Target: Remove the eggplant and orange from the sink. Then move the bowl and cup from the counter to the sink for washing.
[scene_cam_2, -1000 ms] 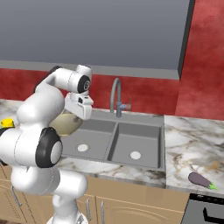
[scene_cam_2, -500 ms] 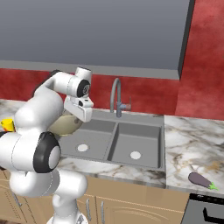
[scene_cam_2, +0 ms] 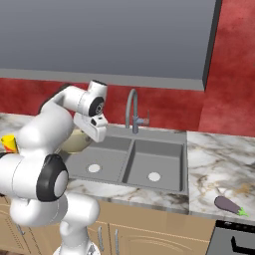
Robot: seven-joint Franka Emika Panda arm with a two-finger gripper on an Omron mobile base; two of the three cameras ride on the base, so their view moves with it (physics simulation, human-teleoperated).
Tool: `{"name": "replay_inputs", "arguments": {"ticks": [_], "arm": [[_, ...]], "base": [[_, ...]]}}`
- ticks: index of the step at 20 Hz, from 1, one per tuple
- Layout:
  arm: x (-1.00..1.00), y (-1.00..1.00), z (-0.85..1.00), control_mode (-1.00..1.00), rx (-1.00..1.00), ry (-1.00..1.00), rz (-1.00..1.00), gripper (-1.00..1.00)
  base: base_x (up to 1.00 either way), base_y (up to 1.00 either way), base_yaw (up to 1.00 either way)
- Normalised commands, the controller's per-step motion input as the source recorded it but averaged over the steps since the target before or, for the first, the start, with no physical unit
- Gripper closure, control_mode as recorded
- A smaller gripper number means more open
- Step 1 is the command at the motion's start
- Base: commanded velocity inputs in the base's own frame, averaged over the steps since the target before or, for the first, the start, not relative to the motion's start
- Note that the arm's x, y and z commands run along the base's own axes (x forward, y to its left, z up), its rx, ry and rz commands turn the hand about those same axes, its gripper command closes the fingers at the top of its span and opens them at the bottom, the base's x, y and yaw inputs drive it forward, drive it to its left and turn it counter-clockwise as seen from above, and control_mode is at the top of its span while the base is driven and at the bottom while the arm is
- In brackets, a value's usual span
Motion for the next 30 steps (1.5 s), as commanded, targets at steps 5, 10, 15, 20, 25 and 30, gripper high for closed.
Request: {"name": "replay_inputs", "arguments": {"ticks": [5, 10, 15, 20, 25, 30], "arm": [[0.15, 0.02, -0.14, -1.00, 0.07, -0.07, 0.00, 1.00], [0.20, 0.00, -0.15, -1.00, 0.02, 0.00, 0.00, 1.00], [0.27, 0.00, -0.17, -1.00, 0.01, 0.00, 0.00, 1.00], [0.27, 0.00, -0.17, -1.00, 0.00, 0.00, 0.00, 1.00], [0.23, 0.00, -0.16, -1.00, 0.02, 0.00, 0.00, 1.00], [0.19, 0.00, -0.18, -1.00, 0.02, 0.01, 0.00, 1.00]], "base": [[0.00, 0.00, 0.00], [0.00, 0.00, 0.00], [0.00, 0.00, 0.00], [0.00, 0.00, 0.00], [0.00, 0.00, 0.00], [0.00, 0.00, 0.00]]}}
